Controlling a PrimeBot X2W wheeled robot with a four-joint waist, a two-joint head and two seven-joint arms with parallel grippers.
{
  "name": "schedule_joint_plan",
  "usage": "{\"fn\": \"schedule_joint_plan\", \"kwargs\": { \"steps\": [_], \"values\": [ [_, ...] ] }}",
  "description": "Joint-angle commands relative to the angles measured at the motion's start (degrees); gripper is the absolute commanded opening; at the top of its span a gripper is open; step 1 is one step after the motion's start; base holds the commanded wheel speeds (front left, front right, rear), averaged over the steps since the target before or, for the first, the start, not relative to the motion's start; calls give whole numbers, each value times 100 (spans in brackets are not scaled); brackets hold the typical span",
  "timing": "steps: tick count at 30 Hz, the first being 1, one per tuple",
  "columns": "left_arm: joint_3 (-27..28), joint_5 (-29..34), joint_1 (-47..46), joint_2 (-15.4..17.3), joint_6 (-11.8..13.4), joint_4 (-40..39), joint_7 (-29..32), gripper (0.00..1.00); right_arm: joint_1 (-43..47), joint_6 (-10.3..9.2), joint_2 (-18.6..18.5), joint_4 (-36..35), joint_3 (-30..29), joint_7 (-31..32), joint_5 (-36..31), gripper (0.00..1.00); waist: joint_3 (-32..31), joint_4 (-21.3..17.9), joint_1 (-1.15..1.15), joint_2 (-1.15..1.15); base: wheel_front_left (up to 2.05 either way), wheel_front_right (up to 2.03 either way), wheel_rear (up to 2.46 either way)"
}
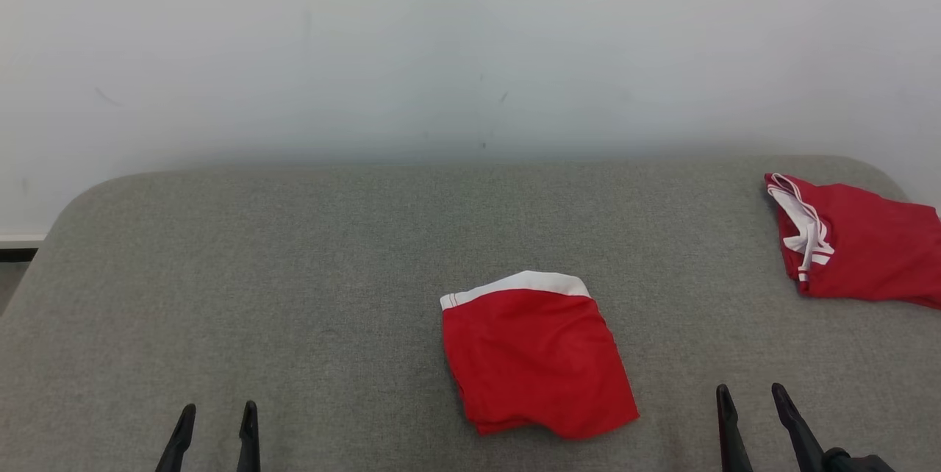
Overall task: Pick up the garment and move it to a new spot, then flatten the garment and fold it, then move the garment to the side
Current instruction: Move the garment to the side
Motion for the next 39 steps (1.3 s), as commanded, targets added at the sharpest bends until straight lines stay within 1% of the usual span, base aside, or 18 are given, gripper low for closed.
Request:
{"fn": "schedule_joint_plan", "kwargs": {
  "steps": [1, 22, 27, 30, 33, 36, 39],
  "values": [
    [24, -15, 33, -12, 20, -10, 1, 100, 71, -17, 24, 8, 3, 1, 22, 100, -1, 10, 0, 0, 0, 0, 0],
    [10, 53, 34, -36, 15, -49, 1, 100, 31, -17, 71, 56, -12, 1, -29, 100, 12, -21, 0, 0, 0, 0, 0],
    [-15, 37, 24, -41, 14, -55, 1, 100, -191, -17, 36, 107, 76, 0, -23, 100, 54, 1, 0, 0, 0, 0, 0],
    [-44, 25, -18, -44, 13, -46, 1, 100, -412, -17, -64, 263, 195, 1, 22, 100, 98, 40, 0, 0, 0, 0, 0],
    [-97, 23, -55, -46, 13, -25, 1, 100, -757, -17, -169, 562, 345, 0, 41, 100, 151, 112, 0, 0, 0, 0, 0],
    [-157, 20, -100, -47, 12, -2, 1, 100, -1168, -17, -249, 961, 489, 91, 44, 100, 211, 209, 0, 0, 0, 0, 0],
    [-221, 7, -144, -50, 11, 37, 1, 100, -1591, -17, -251, 1402, 602, 268, 57, 100, 279, 332, 0, 0, 0, 0, 0]
  ]
}}
